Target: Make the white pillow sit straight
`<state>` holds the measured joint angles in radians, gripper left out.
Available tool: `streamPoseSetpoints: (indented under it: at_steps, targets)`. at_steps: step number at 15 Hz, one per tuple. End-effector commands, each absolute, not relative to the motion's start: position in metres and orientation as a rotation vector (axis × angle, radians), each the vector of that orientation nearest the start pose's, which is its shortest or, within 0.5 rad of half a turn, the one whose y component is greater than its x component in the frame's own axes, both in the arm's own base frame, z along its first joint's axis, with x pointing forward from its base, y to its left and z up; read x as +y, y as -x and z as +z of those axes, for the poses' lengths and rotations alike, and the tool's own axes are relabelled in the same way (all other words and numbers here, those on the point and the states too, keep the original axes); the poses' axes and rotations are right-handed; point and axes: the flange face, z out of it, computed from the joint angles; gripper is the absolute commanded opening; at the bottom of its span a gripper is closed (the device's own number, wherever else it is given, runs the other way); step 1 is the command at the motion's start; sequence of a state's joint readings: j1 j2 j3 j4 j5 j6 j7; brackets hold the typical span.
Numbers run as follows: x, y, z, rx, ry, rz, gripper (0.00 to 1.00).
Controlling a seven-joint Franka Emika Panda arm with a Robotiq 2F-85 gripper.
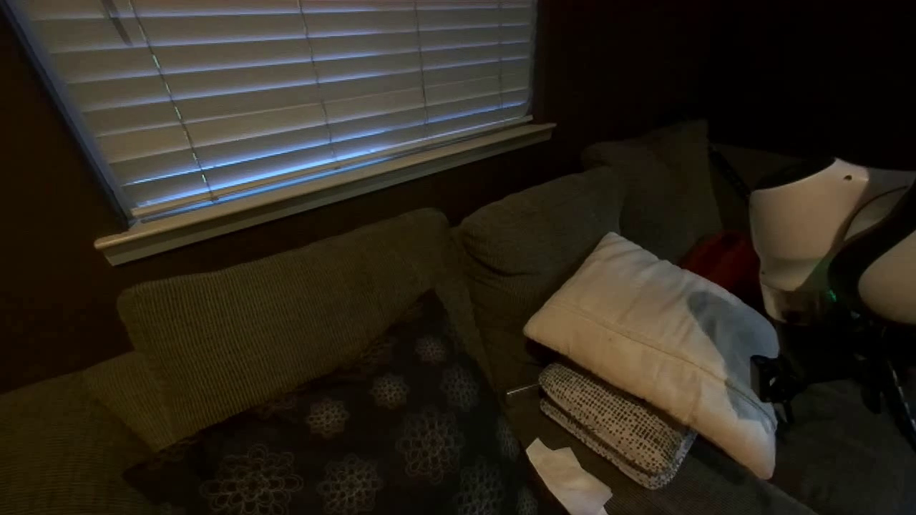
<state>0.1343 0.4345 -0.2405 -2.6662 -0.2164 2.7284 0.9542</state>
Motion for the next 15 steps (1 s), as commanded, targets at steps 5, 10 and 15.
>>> streamPoseSetpoints:
  at_steps: [5, 10, 15]
  targets:
    - [-0.036, -0.358, 0.058, 1.510, 3.135, 0.488, 1.00]
    - [-0.028, -0.366, 0.051, 1.446, 3.219, 0.404, 1.00]
    - [-0.001, -0.373, 0.039, 1.343, 3.320, 0.168, 1.00]
